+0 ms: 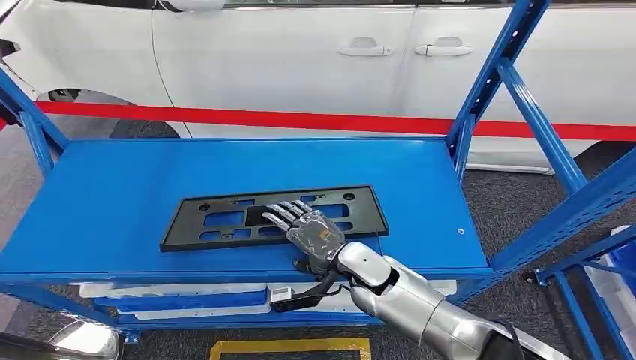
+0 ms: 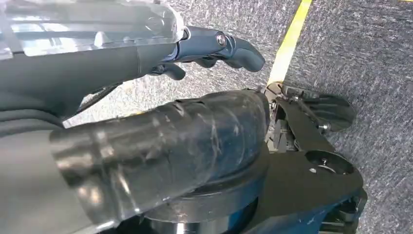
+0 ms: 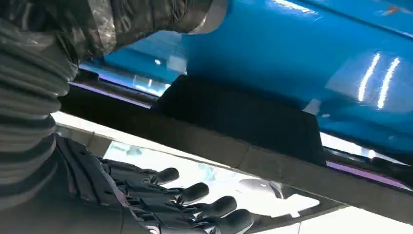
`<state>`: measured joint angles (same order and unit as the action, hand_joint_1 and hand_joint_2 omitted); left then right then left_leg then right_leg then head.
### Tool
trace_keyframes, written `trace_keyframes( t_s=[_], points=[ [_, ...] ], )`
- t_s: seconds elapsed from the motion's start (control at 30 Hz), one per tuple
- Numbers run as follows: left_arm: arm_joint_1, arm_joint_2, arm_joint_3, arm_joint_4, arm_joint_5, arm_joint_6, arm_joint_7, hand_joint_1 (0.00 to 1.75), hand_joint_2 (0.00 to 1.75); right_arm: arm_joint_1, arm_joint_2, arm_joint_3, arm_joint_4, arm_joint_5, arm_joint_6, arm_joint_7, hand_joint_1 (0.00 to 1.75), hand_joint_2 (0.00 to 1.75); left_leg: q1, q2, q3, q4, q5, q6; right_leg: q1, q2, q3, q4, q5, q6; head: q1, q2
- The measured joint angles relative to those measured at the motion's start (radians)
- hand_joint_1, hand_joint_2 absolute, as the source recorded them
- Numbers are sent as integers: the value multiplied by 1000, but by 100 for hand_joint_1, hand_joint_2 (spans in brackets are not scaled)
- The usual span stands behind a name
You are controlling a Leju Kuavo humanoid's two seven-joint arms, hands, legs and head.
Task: Take the parts from the cabinet and place them on the table.
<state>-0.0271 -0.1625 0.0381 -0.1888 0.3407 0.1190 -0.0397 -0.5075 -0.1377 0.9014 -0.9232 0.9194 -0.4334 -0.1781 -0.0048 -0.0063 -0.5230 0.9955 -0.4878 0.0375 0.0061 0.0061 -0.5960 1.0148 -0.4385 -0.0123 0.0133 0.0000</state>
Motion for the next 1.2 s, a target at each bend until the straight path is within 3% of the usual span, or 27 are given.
trace_keyframes(
  t_s=[0.13, 0.4, 0.63, 0.67, 0.7, 1.2],
  points=[
    [0, 0, 0, 0, 0, 0, 0, 0, 0, -4, 1, 3, 12, 5, -16, 10, 0, 175, -2, 0, 0, 0, 0, 0, 0, 0, 0, 0, 0, 0, 0, 0],
    [1, 0, 0, 0, -5, 0, -6, 0, 0, -16, 58, -36, 140, 64, -183, 116, 0, 175, -2, 0, 0, 0, 0, 0, -3, 0, 0, 0, 0, 0, 0, 0],
    [1, 0, -2, 0, -11, 0, -5, 0, 0, -79, 100, -112, 301, 110, -168, 174, 2, 175, -2, 0, 2, 1, 0, 0, -3, 0, 2, 0, 0, 0, 0, 0],
    [1, 0, -2, 0, -13, 0, -5, 0, 0, -84, 102, -119, 321, 118, -165, 179, 110, 175, -2, 0, 3, 1, 0, 0, -2, 0, 2, 0, 0, 0, 0, 0],
    [1, 0, -2, 0, -13, 0, -5, 0, 0, -89, 103, -124, 336, 123, -164, 183, 169, 175, -2, 0, 4, 1, 0, 0, -2, 0, 3, 0, 0, 0, 0, 0],
    [2, 0, -2, 0, 3, -6, 1, 0, 0, -66, 118, -156, 382, 139, -166, 129, 175, 175, -3, 0, 6, 1, -1, 1, -2, 0, 6, 0, 1, 2, 0, 0]
  ],
)
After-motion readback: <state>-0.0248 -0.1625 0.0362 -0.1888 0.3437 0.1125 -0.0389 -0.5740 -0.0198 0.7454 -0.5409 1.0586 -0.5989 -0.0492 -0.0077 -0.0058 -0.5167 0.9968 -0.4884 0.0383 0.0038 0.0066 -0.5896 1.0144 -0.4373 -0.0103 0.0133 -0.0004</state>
